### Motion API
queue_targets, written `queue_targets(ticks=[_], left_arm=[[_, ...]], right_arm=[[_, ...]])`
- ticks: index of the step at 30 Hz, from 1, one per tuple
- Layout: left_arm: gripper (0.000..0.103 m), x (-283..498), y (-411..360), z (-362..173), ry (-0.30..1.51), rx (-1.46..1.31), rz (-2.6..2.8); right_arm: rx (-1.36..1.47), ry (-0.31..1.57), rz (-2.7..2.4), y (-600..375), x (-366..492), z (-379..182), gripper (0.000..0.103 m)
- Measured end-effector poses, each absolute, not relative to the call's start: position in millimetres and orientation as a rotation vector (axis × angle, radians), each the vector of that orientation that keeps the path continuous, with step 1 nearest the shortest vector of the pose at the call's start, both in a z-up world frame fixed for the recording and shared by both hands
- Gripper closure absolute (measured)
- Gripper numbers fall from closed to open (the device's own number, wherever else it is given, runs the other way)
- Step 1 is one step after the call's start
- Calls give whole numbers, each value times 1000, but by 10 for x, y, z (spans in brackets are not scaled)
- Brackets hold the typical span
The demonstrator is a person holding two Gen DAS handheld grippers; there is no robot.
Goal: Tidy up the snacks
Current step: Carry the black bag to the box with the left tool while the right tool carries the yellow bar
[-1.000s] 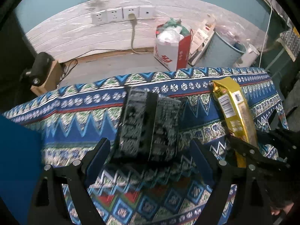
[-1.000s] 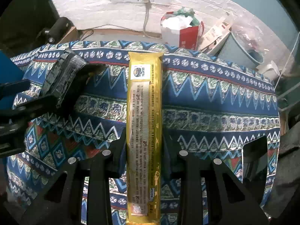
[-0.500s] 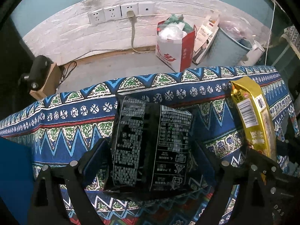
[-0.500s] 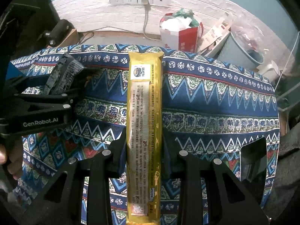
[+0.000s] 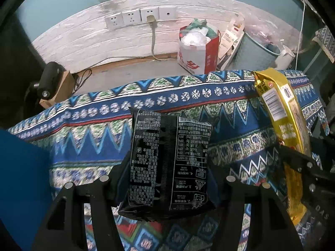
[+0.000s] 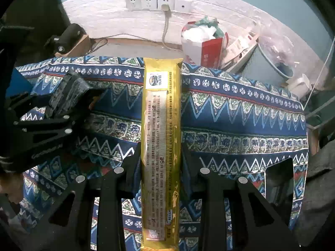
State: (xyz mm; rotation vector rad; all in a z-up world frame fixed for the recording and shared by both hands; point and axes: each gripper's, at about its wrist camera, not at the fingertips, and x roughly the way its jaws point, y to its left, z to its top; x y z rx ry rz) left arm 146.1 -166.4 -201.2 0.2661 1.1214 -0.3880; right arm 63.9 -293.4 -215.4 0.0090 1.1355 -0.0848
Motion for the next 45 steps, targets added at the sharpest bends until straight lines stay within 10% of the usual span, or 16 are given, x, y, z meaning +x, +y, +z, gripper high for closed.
queue_targets(ticks=[45], left_arm=[[40,455,122,-480,935,78,-230]], right_arm=[[-5,965,106,-1950,233,-952,72]])
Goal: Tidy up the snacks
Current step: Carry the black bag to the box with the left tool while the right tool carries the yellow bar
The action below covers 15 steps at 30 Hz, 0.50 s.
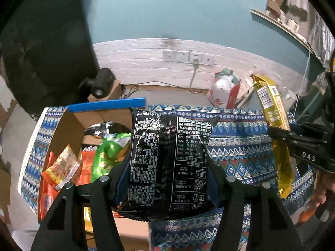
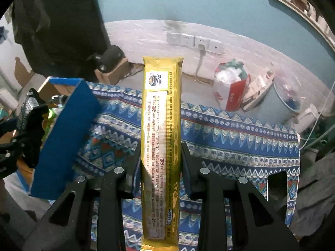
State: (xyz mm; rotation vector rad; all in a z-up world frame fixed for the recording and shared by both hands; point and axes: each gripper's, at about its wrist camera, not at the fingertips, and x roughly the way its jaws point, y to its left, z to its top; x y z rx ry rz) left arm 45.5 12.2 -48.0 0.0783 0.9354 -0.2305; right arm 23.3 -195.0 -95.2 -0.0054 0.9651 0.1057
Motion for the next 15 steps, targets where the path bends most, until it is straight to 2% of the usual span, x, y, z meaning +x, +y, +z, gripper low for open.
queue_targets(ticks=[15], left_arm=[[40,391,808,-405,912,-4,-118]], right_arm=[[-17,962,222,-1205,418,-791,72]])
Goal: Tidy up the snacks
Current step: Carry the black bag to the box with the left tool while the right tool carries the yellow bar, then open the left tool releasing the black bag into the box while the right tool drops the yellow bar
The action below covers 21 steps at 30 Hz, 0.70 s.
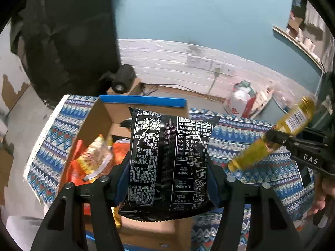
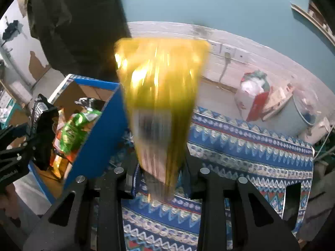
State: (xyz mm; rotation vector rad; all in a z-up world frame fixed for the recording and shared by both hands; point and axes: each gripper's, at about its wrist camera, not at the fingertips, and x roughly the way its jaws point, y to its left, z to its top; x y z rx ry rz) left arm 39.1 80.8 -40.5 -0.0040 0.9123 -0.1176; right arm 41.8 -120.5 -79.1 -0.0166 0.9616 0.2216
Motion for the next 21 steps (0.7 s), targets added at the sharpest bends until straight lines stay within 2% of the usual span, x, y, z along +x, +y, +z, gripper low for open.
queue_targets(ticks=[21], left_arm=[[40,261,1777,-645,932,-117,61]], right_arm=[[-114,821,335,-325,398,-173,72]])
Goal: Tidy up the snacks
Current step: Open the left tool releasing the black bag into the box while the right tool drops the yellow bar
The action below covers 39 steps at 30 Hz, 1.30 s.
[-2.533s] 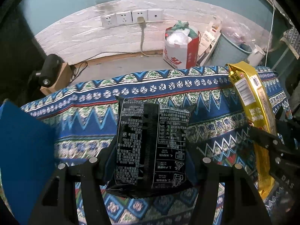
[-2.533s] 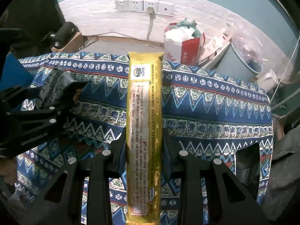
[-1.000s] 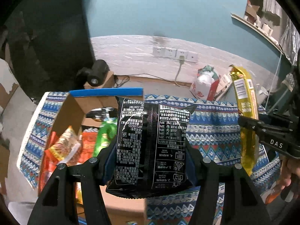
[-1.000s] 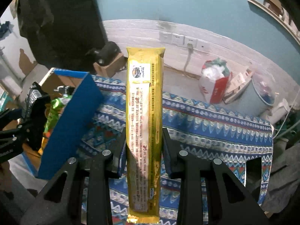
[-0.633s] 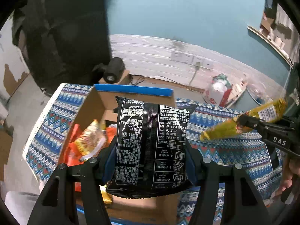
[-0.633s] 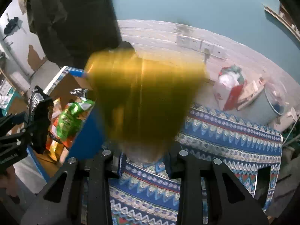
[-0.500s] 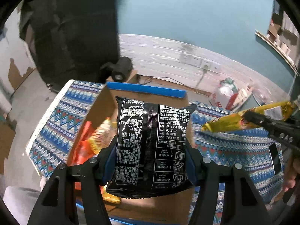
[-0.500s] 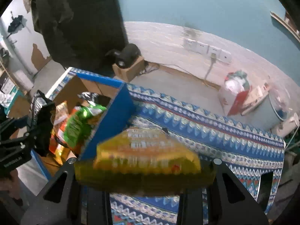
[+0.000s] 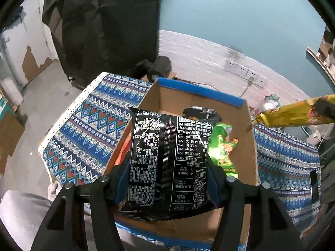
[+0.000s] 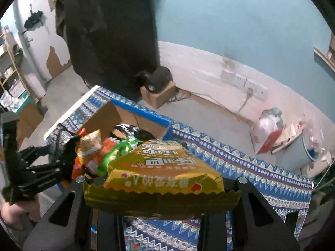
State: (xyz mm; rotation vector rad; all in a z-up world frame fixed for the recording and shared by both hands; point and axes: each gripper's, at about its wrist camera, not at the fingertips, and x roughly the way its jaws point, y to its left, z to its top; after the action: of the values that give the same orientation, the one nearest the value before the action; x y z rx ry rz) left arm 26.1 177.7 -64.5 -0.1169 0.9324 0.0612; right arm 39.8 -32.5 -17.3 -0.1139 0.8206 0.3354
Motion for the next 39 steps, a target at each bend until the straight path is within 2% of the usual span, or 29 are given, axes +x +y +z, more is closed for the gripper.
queue_targets(ticks=[11,13,15,22,35,39], left_arm=[[40,284,1797,-755,972,-100,87],[38,284,1794,-764,978,-95,95],[32,280,1795,-757,979,-95,99],[28,243,1840,-650,952,-115,115],[25,225,1882,-645,954,-121,106],[22,233,1929,-668,966,-121,118]], right_arm=[[-161,864,445,3,118,-170,72],[-162,882,462,36,78,-211,72],[-169,902,479,55,37,-260,72],[-168,964,528,92,1,-358,72],[-132,1075,475,275,600,-722,71],[-132,1085,452,383,754,-813,65]])
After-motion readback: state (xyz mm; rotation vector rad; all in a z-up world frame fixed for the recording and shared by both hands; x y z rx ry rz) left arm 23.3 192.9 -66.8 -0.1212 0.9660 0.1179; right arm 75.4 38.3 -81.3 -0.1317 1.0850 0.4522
